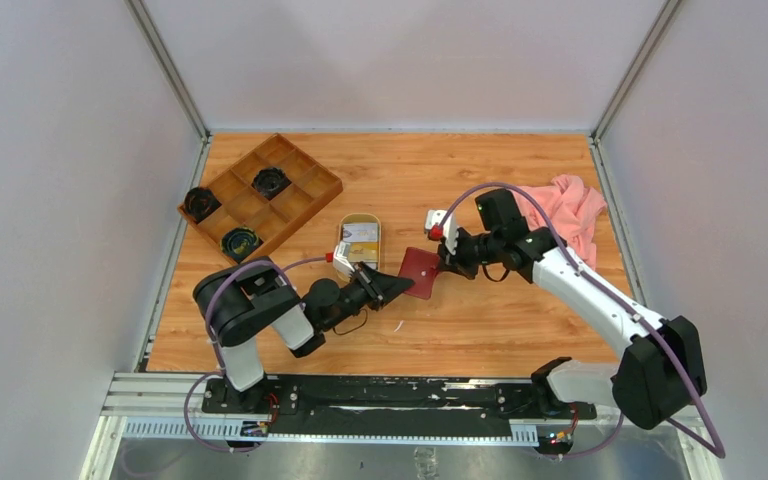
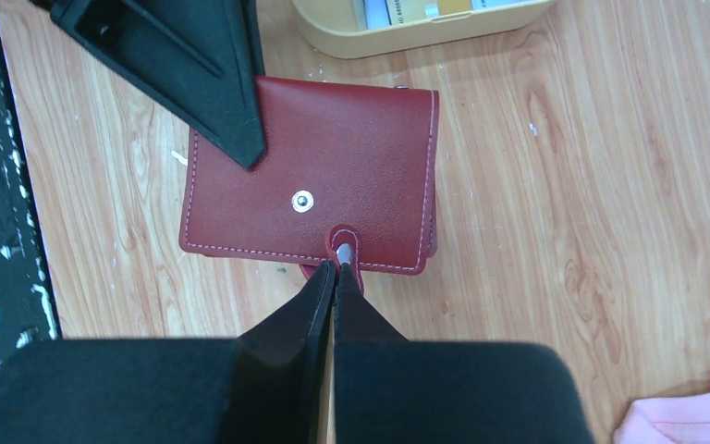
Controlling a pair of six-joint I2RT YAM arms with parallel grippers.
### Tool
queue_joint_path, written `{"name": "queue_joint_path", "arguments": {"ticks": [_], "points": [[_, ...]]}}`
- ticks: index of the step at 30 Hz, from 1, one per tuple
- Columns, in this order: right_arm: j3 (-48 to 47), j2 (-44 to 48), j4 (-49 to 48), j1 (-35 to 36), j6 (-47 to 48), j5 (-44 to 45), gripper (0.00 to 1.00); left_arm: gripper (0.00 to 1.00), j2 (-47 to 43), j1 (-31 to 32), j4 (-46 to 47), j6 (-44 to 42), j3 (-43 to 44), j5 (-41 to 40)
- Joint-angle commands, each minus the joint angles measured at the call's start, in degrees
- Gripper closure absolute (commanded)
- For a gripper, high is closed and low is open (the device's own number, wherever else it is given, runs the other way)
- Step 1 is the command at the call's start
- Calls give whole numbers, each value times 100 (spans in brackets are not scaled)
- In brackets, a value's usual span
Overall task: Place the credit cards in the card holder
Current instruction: Open the card holder at the center of the board.
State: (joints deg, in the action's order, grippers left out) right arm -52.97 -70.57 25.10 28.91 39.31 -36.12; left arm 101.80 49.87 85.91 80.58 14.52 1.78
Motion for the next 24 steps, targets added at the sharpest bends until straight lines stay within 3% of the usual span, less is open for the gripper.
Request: {"name": "queue_joint_path", "arguments": {"ticks": [1,8,11,14,19,24], "points": [[-94,-101,-355,-224,-689,-12,100,100,252,41,95,-194,-118,-461],[-195,-541,-367,-421,-1037,343,100,100,33,41,79,-477,-22,-529],[-182,-506,-366,-655,-1135,210,100,76,16,41,-1,-531,-9,-525],[-145,-519,-361,-760,-1101,121,100,60,123,41,-103,-555,58,-386],[-119,-816,-293,-772,-710,176,100,45,99,40,-142,-720,-124,-409],[-258,-1091,-37,-780,-471,102,100,39,-841,40,-979,-1381,-331,-521]]}}
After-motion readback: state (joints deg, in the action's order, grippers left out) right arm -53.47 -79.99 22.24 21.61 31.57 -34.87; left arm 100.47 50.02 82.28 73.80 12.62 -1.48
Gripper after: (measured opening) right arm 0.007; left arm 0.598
